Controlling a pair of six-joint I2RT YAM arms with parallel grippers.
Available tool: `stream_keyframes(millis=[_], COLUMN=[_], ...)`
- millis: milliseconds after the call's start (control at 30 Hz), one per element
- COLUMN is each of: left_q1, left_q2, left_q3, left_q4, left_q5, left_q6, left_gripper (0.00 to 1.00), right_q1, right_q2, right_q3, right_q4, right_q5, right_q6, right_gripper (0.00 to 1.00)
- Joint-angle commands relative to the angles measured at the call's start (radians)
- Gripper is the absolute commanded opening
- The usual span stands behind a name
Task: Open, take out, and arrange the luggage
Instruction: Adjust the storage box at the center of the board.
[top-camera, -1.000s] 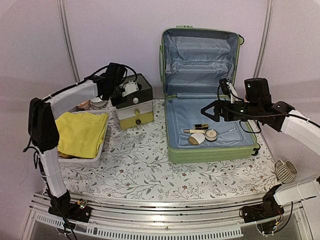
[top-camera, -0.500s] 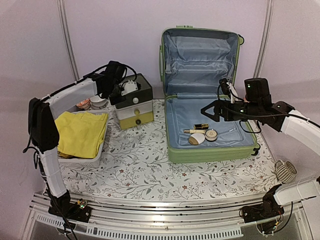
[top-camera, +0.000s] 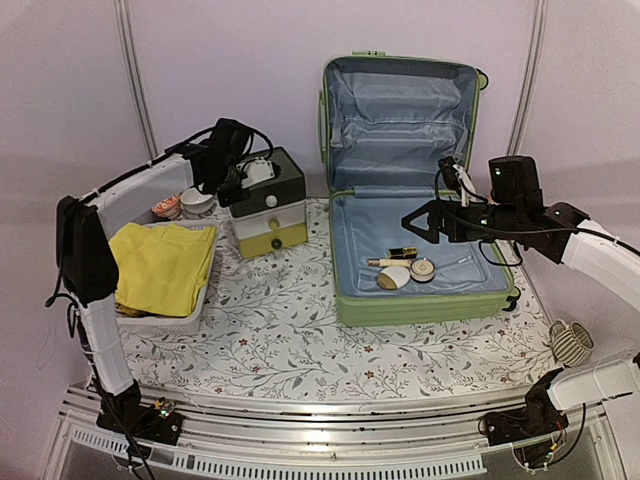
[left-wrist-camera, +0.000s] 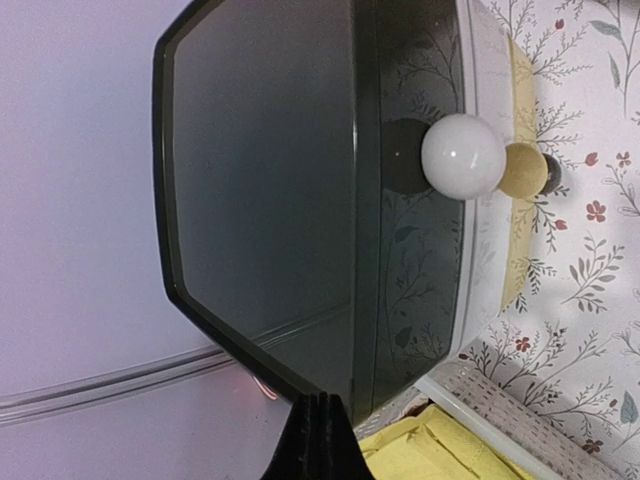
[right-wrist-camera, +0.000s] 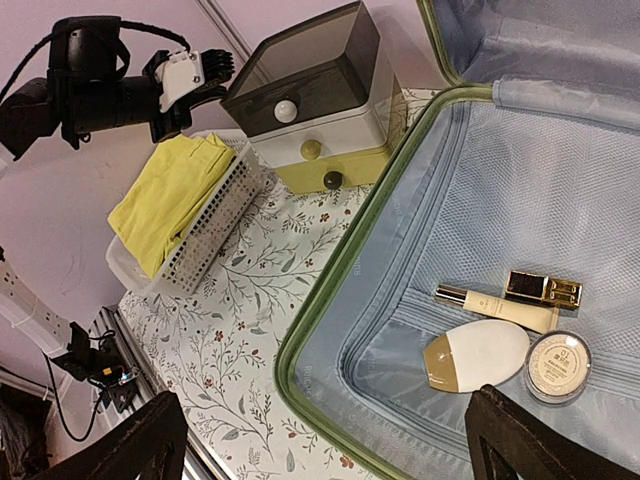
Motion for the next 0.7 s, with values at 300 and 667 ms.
stream_keyframes(millis=[300,667], left_q1=[-0.026,-0.038], left_q2=[-0.044,-0.238], left_q3=[0.05,-0.128], left_q4=[-0.02,0.382], left_q5=[0.054,-0.025], left_q6=[-0.063,-0.441], left_gripper=[0.83,0.98], right_q1=[-0.006,-0.006], right_q2=[-0.002,0.003], right_q3=[0.022,0.021], right_q4=[0.025,0.031], right_q5=[-0.011,-0.015], right_q6=[0.006,0.006], right_gripper=[0.99,0.99])
